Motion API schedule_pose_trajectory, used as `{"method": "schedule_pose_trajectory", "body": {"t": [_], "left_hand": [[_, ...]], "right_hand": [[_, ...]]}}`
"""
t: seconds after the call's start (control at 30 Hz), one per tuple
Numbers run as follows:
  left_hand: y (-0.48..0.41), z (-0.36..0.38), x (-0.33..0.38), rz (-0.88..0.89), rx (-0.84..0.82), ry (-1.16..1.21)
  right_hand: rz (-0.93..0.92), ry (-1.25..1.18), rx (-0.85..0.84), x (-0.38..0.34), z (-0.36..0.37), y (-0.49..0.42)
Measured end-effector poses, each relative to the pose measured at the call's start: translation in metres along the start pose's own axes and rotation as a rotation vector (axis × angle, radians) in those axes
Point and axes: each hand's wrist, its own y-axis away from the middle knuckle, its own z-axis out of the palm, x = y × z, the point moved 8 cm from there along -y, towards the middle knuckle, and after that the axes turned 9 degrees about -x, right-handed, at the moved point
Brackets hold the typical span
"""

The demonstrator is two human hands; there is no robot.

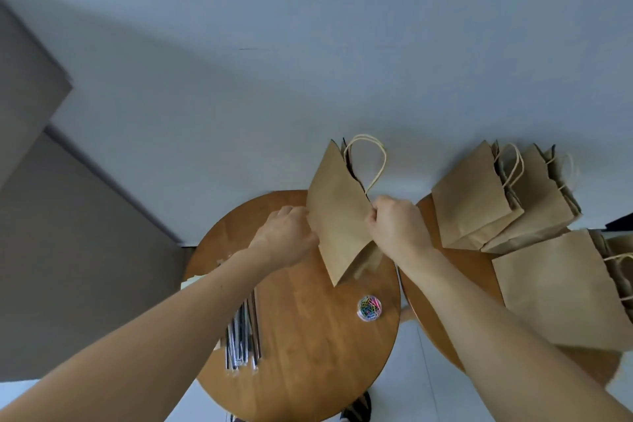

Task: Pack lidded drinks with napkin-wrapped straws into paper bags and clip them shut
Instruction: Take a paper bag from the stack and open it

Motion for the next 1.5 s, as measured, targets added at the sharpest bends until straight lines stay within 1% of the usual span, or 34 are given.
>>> {"method": "schedule_pose_trajectory", "body": {"t": [0.03, 0.13, 0.3, 0.37, 0.4, 0.43, 0.53, 0.63, 0.7, 0.83, 0.9, 1.03, 1.13, 1.3, 1.4, 1.5], "left_hand": [[0.005, -0.002, -0.009, 0.002, 0.000, 0.015], [0.023, -0.002, -0.037, 0.001, -0.011, 0.033], [0.052, 0.035, -0.077, -0.005, -0.123, -0.019], [0.063, 0.053, -0.088, -0.005, -0.177, -0.021], [0.067, 0.062, -0.093, -0.002, -0.205, -0.014], [0.071, 0.070, -0.097, 0.000, -0.228, -0.003], [0.081, 0.090, -0.110, -0.019, -0.271, 0.041], [0.086, 0.102, -0.116, -0.054, -0.298, 0.096], [0.086, 0.106, -0.115, -0.074, -0.317, 0.104], [0.083, 0.117, -0.102, -0.097, -0.372, 0.082], [0.081, 0.123, -0.096, -0.098, -0.387, 0.094], [0.078, 0.131, -0.087, -0.092, -0.392, 0.063], [0.074, 0.133, -0.088, -0.129, -0.354, 0.079], [0.076, 0.141, -0.108, -0.177, -0.379, 0.192], [0.083, 0.144, -0.123, -0.216, -0.389, 0.265], [0.081, 0.147, -0.114, -0.241, -0.363, 0.281]], "right_hand": [[-0.008, 0.033, -0.026, -0.013, 0.011, 0.008], [-0.035, 0.049, -0.028, -0.052, 0.042, 0.037], [-0.005, 0.160, -0.137, -0.088, 0.108, 0.095], [-0.059, 0.115, -0.132, -0.103, 0.121, 0.116], [-0.058, 0.100, -0.123, -0.106, 0.126, 0.126], [-0.043, 0.094, -0.118, -0.105, 0.131, 0.134], [0.013, 0.049, -0.204, -0.089, 0.158, 0.152], [0.035, -0.019, -0.220, -0.080, 0.158, 0.150], [0.027, -0.076, -0.287, -0.073, 0.160, 0.140], [-0.010, -0.275, -0.480, -0.062, 0.175, 0.123], [-0.013, -0.347, -0.525, -0.059, 0.183, 0.120], [0.000, -0.465, -0.536, -0.050, 0.184, 0.116], [-0.004, -0.516, -0.538, -0.042, 0.184, 0.110], [-0.017, -0.544, -0.569, -0.025, 0.187, 0.108], [-0.003, -0.587, -0.528, -0.018, 0.186, 0.107], [0.023, -0.620, -0.503, -0.024, 0.182, 0.104]]}}
